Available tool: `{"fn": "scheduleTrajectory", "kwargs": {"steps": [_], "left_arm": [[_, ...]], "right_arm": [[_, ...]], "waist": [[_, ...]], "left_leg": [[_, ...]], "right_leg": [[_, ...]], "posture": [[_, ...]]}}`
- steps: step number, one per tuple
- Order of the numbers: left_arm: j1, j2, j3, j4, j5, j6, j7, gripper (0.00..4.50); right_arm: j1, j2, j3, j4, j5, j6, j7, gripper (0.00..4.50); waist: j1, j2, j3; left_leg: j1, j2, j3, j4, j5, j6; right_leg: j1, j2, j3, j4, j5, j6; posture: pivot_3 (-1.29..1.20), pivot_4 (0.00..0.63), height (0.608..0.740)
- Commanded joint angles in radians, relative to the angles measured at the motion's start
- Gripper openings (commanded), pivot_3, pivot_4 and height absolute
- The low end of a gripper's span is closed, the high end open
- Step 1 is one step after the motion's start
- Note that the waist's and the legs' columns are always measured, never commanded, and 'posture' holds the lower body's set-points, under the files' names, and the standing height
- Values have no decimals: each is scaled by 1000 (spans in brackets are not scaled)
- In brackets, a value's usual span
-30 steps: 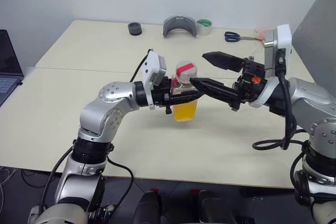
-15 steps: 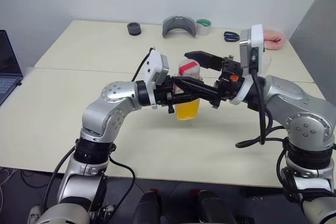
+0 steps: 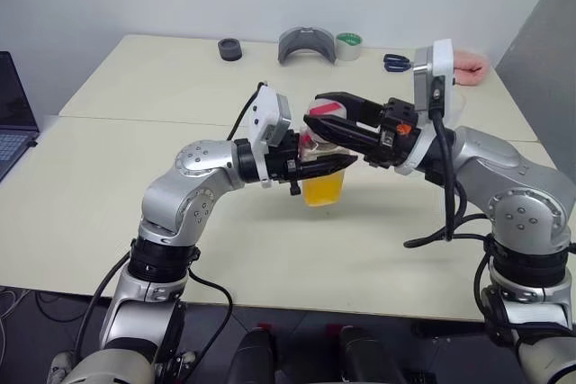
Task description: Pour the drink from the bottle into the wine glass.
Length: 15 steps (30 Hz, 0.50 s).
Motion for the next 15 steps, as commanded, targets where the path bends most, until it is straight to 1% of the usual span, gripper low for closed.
{"fn": "scheduleTrajectory", "kwargs": {"steps": [1, 6, 9, 13, 15], "left_arm": [[10, -4, 4, -58, -21, -7, -6, 1723], [22, -2, 9, -69, -24, -5, 4, 1723], [34, -3, 15, -77, -21, -5, 22, 1723], [56, 5, 21, -88, -10, -4, 51, 1723], [65, 10, 24, -93, -8, -4, 63, 1723]], "right_arm": [[-55, -36, -25, 0, -69, -74, 30, 1787], [-120, -24, -107, 61, -39, -66, -36, 1787], [-70, -29, -139, 27, -43, -51, -86, 1787], [140, -45, -176, -109, -86, -29, -195, 1787], [234, -48, -173, -158, -143, -45, -246, 1787]], "waist": [[0, 0, 0], [1, 0, 0], [2, 0, 0], [9, 0, 0], [9, 0, 0]], "left_leg": [[0, 0, 0, 0, 0, 0], [0, 0, 0, 0, 0, 0], [0, 0, 0, 0, 0, 0], [0, 0, -1, -1, 0, 0], [-1, 0, 0, -1, 0, 0]], "right_leg": [[0, 0, 0, 0, 0, 0], [0, 0, 0, 0, 0, 0], [0, -1, 0, 0, 0, 0], [0, -1, 0, -1, 0, 0], [0, -2, 2, 0, 0, 0]], "posture": [[0, 150, 740], [0, 150, 740], [0, 150, 740], [0, 150, 740], [0, 150, 740]]}}
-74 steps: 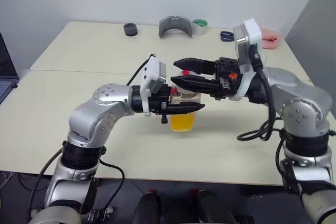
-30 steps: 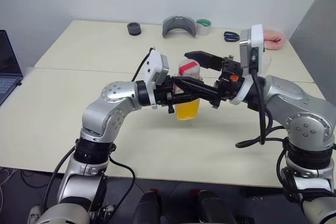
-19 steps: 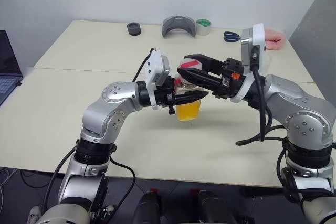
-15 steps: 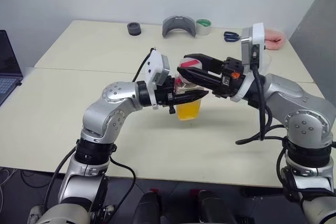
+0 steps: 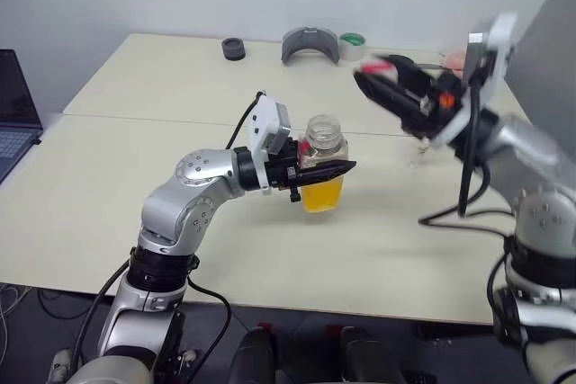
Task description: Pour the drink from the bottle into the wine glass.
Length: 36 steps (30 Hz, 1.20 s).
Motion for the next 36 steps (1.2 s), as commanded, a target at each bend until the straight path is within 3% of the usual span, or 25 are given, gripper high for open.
{"fn": "scheduleTrajectory", "kwargs": {"steps": [1, 4, 7, 16, 24, 31, 36], "left_arm": [[6, 2, 25, -52, -1, -9, 30, 1723], [19, -6, 33, -49, 16, -16, 77, 1723], [19, -33, 30, -36, 37, -29, 127, 1723], [10, -52, 36, -35, 50, -25, 171, 1723], [12, -53, 38, -37, 49, -25, 189, 1723], [6, -67, 41, -14, 69, -39, 220, 1723], [-33, -74, 63, 74, 156, -70, 318, 1723]], "right_arm": [[160, -4, -13, -124, -131, -46, -108, 1787], [426, 52, 46, -145, -313, -129, -215, 1787], [568, 115, 135, -18, -474, -266, -249, 1787], [561, 259, 143, 266, -615, -465, -275, 1787], [568, 279, 157, 266, -651, -480, -242, 4392], [582, 255, 106, 134, -593, -373, -193, 4453], [526, 140, 21, -21, -434, -218, -71, 4453]], "waist": [[-1, 0, 0], [2, -1, -1], [0, -1, -1], [-18, -1, -1], [-17, -1, -1], [-16, -1, -1], [-16, -1, -1]], "left_leg": [[0, 0, 1, 0, 0, 0], [0, 0, -1, 0, 0, 0], [0, -1, 1, 0, 0, 0], [3, 0, 1, 1, 0, 0], [3, 0, 2, 1, 0, -1], [3, 0, 2, 1, 0, -1], [3, -1, 1, 2, 0, 0]], "right_leg": [[0, 0, 1, 0, 0, 0], [1, 1, -1, -1, 0, 0], [1, 1, 1, -1, 0, 0], [1, 6, 3, 3, 0, 1], [1, 5, 3, 3, 0, 1], [1, 5, 3, 3, 0, 1], [1, 5, 3, 3, 0, 1]], "posture": [[0, 150, 740], [0, 150, 740], [0, 150, 740], [0, 150, 740], [0, 150, 740], [0, 150, 740], [0, 150, 740]]}}
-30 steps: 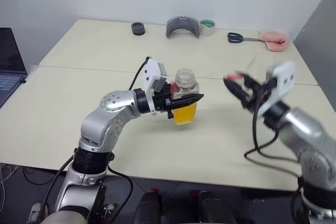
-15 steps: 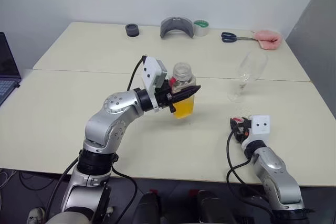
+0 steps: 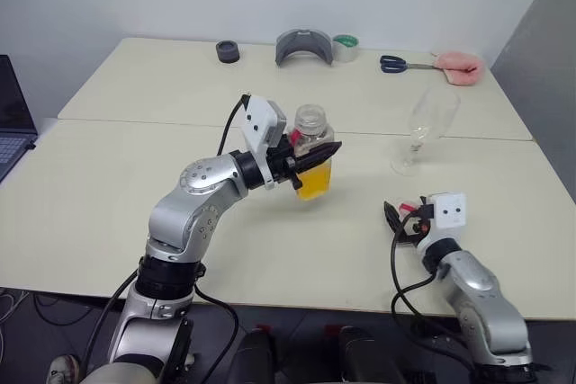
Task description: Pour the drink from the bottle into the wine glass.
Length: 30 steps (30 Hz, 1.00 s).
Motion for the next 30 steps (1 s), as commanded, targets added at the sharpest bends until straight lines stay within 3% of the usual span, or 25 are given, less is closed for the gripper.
{"fn": "scheduleTrajectory", "kwargs": {"steps": [1, 5, 10, 19, 30], "left_arm": [[-54, -5, 57, 56, 72, -53, 99, 1723], [-81, 15, 93, 140, 150, -102, 182, 1723], [-112, 43, 141, 228, 223, -152, 252, 1723], [-135, 60, 260, 430, 281, -304, 389, 1723], [-122, 42, 318, 646, 238, -471, 318, 1723]], "right_arm": [[-76, -96, -89, -160, 172, 109, 120, 4453], [-266, -289, -142, -269, 508, 241, 353, 4453], [-448, -356, -107, -215, 633, 312, 400, 4453], [-572, -289, 43, -135, 599, 287, 429, 4453], [-589, -264, 51, -91, 562, 245, 455, 4453]], "waist": [[-1, 0, 0], [-10, 1, 1], [0, 0, 1], [8, 0, 1], [16, 0, 1]], "left_leg": [[0, 0, 0, 0, 0, 0], [0, 0, 0, 1, 0, 0], [-1, 0, -4, 1, 0, 0], [-2, 0, -3, 3, 0, 0], [-3, 0, -3, 4, 0, 0]], "right_leg": [[0, 0, 0, 0, 0, 0], [0, 1, 0, 2, 0, 0], [1, 1, -4, 1, 0, 0], [0, -1, -2, 1, 0, 0], [0, -2, -3, 1, 0, 0]], "posture": [[0, 150, 740], [0, 150, 740], [0, 150, 740], [0, 150, 740], [0, 150, 740]]}}
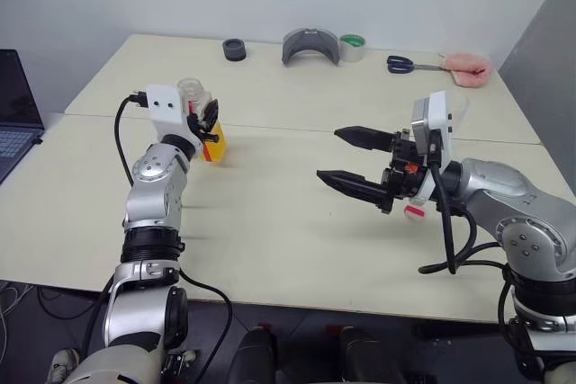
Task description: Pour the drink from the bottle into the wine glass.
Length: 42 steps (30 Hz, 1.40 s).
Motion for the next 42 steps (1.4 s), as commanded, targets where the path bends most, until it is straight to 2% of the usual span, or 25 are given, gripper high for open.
{"fn": "scheduleTrajectory", "kwargs": {"steps": [1, 14, 23, 29, 36, 42], "left_arm": [[-13, 10, 26, 25, -23, -69, -43, 1723], [-46, 14, 34, 203, -33, -165, -134, 1723], [-4, 15, 23, 159, -6, -156, -101, 4486], [117, -5, 21, -41, -32, -51, -78, 4486], [334, -27, 28, -373, -63, 118, -24, 4486], [557, -20, 24, -722, -132, 334, -1, 4486]], "right_arm": [[-25, 5, -26, -3, -3, -27, 4, 4453], [16, 43, 17, -21, -111, -70, -47, 4453], [32, 58, 17, -31, -118, -59, -69, 4500], [106, 68, 27, -41, -143, -75, -79, 4500], [243, 124, 31, -100, -191, -97, -162, 4500], [406, 129, 39, -127, -332, -128, -275, 4500]], "waist": [[0, 0, 0], [-1, 0, 0], [-1, 0, 0], [-1, 0, 0], [-2, 0, 0], [-2, -1, -1]], "left_leg": [[0, 0, 0, 0, 0, 0], [0, 0, 0, 1, 0, 0], [0, 0, 0, 3, 0, 0], [0, 1, -1, 3, 0, 0], [0, 2, -1, 4, 0, 0], [0, 3, -1, 4, 0, 0]], "right_leg": [[0, 0, 0, 0, 0, 0], [0, 1, 0, 1, 0, 0], [0, 1, 0, 3, 0, 0], [0, 1, 0, 3, 0, 0], [0, 0, 0, 4, 0, 0], [1, 0, 0, 3, 0, 0]], "posture": [[0, 150, 740], [0, 150, 740], [0, 150, 740], [0, 150, 740], [0, 150, 740], [0, 150, 740]]}}
